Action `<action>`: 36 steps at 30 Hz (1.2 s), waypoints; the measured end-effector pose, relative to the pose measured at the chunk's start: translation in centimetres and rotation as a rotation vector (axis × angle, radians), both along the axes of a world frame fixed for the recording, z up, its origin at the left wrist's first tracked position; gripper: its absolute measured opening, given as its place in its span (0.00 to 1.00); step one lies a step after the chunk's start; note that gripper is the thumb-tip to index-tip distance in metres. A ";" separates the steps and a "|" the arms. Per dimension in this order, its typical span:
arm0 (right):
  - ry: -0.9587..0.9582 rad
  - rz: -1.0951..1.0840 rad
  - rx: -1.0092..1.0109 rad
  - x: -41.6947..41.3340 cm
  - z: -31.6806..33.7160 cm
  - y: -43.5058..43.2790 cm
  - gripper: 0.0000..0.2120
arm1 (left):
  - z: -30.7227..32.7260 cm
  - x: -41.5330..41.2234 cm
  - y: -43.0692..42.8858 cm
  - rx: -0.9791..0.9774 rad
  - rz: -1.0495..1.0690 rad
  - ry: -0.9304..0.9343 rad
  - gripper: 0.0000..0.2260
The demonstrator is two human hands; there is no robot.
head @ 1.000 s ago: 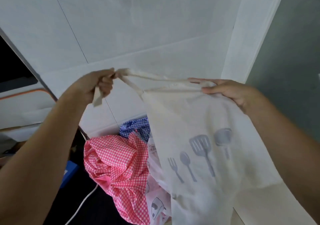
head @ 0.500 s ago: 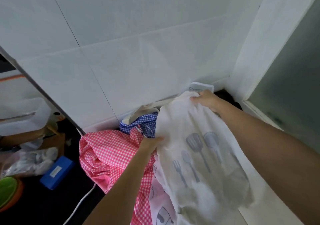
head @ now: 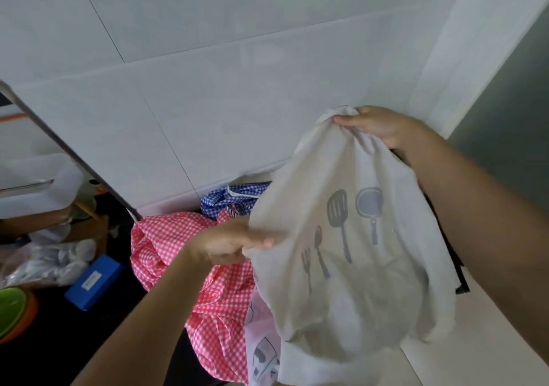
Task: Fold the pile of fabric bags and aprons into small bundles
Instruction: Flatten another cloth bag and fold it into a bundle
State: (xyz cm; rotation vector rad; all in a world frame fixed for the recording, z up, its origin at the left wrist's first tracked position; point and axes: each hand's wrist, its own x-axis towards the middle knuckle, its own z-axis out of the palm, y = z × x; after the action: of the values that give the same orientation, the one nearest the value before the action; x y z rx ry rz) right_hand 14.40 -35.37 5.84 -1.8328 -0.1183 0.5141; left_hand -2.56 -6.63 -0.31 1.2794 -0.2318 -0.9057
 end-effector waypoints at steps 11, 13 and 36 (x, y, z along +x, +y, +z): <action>0.036 -0.041 -0.417 1.6 6.4 -0.8 0.24 | 8.8 1.9 7.0 0.492 0.267 -0.301 0.28; -0.189 -0.162 -0.663 2.8 6.6 0.2 0.29 | 8.2 3.4 7.2 0.774 0.211 -0.415 0.24; -0.039 -0.622 0.313 -16.6 -13.7 2.5 0.11 | -14.8 -2.8 -4.6 1.282 -0.188 -0.623 0.53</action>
State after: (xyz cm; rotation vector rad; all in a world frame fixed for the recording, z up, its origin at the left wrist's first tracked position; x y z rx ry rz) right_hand -2.17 -32.88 -7.90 -1.4691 0.3231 0.0163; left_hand -5.36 -11.28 -15.08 2.7725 -0.2605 -0.7678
